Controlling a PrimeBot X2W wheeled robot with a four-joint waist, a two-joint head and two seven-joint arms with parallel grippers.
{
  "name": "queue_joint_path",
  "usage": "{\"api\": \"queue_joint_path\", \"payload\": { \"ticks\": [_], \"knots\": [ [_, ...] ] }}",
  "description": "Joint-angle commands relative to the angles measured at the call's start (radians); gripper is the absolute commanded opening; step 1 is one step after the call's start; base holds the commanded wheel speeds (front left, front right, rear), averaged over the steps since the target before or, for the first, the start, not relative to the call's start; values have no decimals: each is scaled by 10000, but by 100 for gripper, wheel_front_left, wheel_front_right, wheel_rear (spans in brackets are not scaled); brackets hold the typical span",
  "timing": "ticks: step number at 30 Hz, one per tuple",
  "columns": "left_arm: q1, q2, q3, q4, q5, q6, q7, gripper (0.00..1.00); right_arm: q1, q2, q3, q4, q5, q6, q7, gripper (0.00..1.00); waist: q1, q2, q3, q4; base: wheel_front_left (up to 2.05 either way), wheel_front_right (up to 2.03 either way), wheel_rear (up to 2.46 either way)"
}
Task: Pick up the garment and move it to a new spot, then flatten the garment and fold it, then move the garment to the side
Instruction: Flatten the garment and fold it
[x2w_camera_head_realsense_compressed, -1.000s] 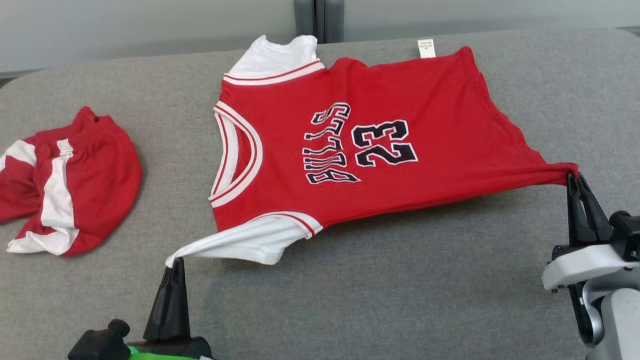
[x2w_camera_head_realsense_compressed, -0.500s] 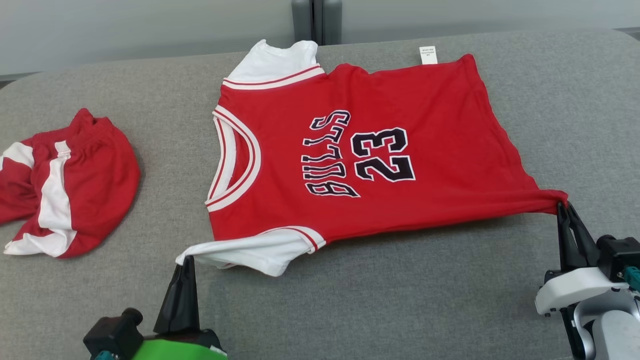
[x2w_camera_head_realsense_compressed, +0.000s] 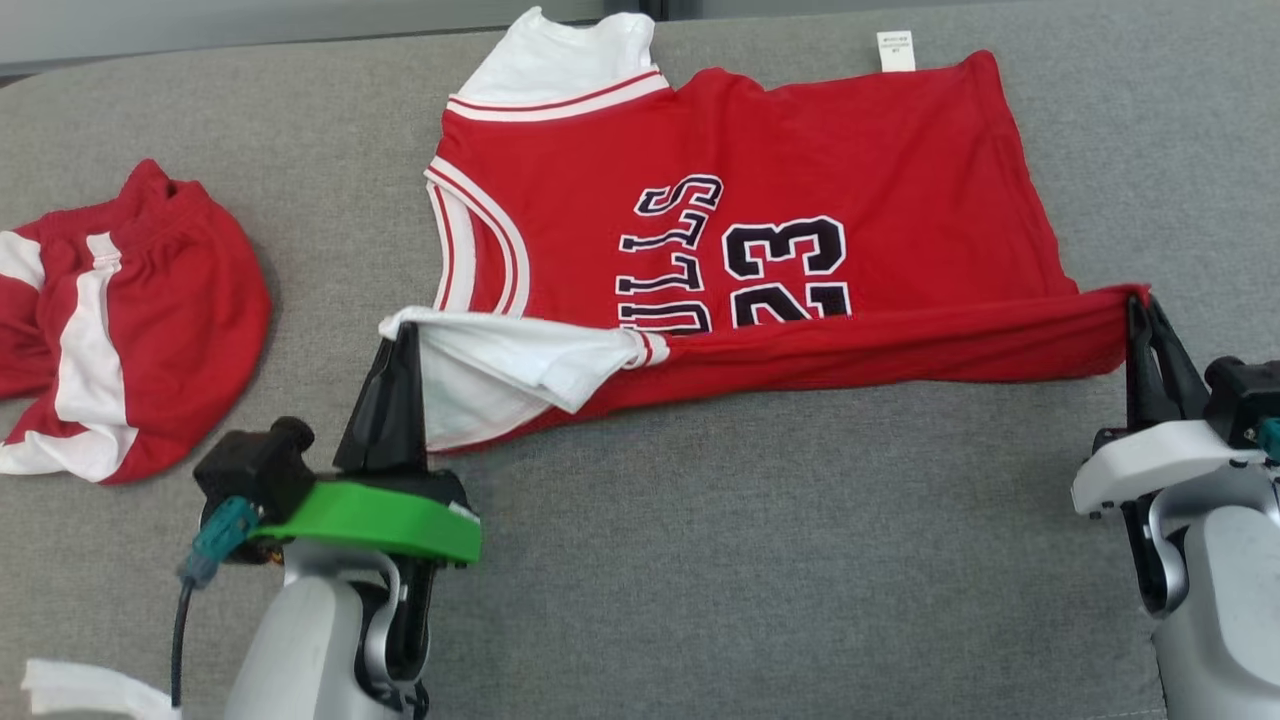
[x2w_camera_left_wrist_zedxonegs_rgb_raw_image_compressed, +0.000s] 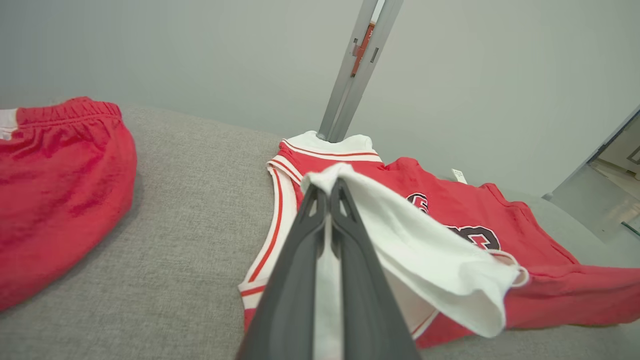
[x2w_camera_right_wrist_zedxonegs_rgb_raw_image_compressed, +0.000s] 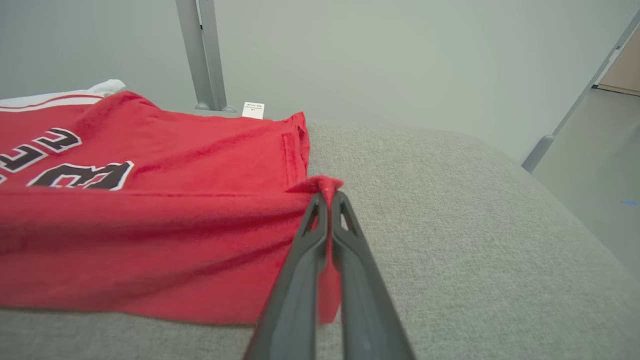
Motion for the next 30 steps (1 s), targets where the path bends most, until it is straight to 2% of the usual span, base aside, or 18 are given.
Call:
{"api": "queue_joint_path", "payload": {
  "ticks": [1, 12, 13, 14, 15, 16, 17, 18, 23, 30],
  "knots": [
    [-514, 101, -12, 260, 116, -90, 9, 0, -332, -118, 12, 150, -51, -17, -28, 0, 1, 0, 361, 80, 0, 0, 0],
    [-3318, 369, -322, 2937, 483, -489, -169, 0, -2180, -376, 461, 1579, -388, -17, -28, 0, 1, 0, 1284, -36, 0, 0, 0],
    [-3440, 373, -351, 3138, 517, -505, -199, 0, -2281, -374, 478, 1653, -394, -17, -28, 4, 1, 0, 1311, -53, 0, 0, 0],
    [-3567, 377, -380, 3394, 548, -524, -216, 0, -2382, -358, 511, 1770, -417, -17, -28, 23, 1, 0, 1332, -79, 0, 0, 0],
    [-3667, 379, -393, 3572, 562, -545, -260, 0, -2452, -347, 528, 1846, -430, -17, -28, 52, 1, 0, 1340, -98, 0, 0, 0],
    [-3760, 366, -398, 3744, 539, -569, -316, 31, -2540, -349, 504, 1844, -437, -17, -28, 100, 1, 0, 1341, -116, 0, 0, 0],
    [-3792, 356, -396, 3861, 526, -572, -348, 84, -2570, -340, 486, 1846, -447, -17, -28, 100, 1, 0, 1327, -125, 0, 0, 0],
    [-3794, 356, -378, 3946, 573, -538, -407, 100, -2553, -302, 478, 1800, -474, -17, -28, 100, 1, 0, 1286, -134, 0, 0, 0],
    [-2916, 410, -204, 3568, 656, -400, -574, 100, -1932, -191, 324, 1178, -384, -17, -28, 100, 1, 0, 948, -162, 0, 0, 0],
    [-559, 355, 25, 2648, 308, 48, -441, 100, -840, -32, -24, 584, -221, -15, -28, 100, 1, 0, 502, -161, 0, 0, 0]
  ]
}}
